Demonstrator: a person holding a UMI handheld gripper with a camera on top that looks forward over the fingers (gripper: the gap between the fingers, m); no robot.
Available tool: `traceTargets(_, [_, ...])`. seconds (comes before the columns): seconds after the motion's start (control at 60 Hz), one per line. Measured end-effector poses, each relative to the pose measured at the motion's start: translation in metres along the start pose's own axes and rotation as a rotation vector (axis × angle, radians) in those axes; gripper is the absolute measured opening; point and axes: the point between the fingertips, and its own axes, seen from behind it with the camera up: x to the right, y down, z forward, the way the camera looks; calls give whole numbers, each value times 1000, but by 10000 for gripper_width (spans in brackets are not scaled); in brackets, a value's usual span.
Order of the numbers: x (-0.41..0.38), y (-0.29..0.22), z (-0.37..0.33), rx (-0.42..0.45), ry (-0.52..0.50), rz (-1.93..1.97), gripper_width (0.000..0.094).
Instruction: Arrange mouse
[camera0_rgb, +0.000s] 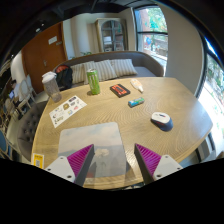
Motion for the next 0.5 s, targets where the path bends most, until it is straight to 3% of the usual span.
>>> traceTargets(0.233, [68,7,13,6,47,-6,826])
traceTargets(0.4, [118,-4,45,40,152,-45,827])
traceTargets(0.433, [169,-4,49,53,140,-75,827])
traceTargets(0.5, [191,-3,67,56,149,-128,826])
